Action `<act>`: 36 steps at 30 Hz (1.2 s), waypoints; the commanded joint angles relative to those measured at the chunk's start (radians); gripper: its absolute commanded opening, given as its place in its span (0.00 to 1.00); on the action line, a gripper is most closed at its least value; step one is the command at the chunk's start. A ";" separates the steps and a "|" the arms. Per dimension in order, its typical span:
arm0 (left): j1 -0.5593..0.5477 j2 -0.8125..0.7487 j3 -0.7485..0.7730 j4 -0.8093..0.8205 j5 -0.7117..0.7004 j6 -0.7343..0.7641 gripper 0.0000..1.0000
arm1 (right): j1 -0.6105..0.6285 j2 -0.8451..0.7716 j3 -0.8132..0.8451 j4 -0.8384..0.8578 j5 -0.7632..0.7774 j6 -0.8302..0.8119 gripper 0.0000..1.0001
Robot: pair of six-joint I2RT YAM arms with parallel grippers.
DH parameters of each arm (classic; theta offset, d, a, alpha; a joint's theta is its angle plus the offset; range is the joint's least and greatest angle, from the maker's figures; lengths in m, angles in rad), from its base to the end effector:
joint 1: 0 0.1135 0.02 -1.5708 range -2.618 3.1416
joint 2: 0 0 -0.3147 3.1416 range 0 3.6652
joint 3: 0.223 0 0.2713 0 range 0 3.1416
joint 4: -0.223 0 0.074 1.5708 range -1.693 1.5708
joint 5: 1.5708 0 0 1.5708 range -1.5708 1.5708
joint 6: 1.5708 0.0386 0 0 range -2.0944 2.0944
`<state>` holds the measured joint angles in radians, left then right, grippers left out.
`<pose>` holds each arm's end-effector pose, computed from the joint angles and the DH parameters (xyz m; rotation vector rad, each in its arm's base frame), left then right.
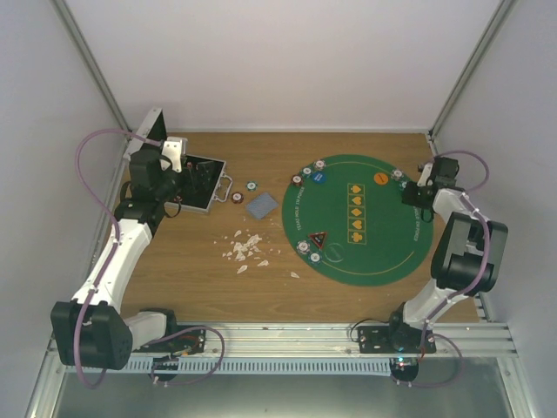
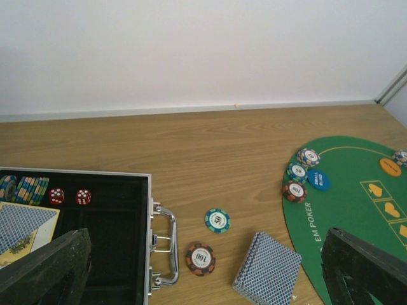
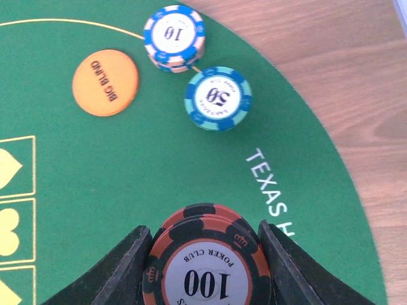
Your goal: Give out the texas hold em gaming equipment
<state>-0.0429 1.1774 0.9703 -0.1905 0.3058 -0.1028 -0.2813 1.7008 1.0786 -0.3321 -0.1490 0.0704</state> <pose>0.2720 -0.0233 0.3656 0.1420 1.9648 -0.3960 0.3624 -0.0988 0.2286 0.3807 2.4836 0.1023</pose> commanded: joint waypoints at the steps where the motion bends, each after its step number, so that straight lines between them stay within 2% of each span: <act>1: 0.008 0.006 0.001 0.049 -0.005 0.005 0.99 | -0.051 0.033 -0.013 0.052 -0.021 0.041 0.41; 14: 0.008 0.010 0.002 0.047 -0.007 0.004 0.99 | -0.064 0.178 0.046 0.066 0.018 0.041 0.42; 30: 0.008 0.016 0.002 0.045 -0.006 0.005 0.99 | -0.065 0.273 0.116 0.067 0.009 0.026 0.43; 36: 0.008 0.019 0.002 0.045 -0.004 0.005 0.99 | -0.064 0.266 0.112 0.071 0.009 0.025 0.52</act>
<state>-0.0429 1.1908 0.9703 -0.1905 0.3058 -0.1028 -0.3408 1.9453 1.1820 -0.2718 -0.1410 0.1020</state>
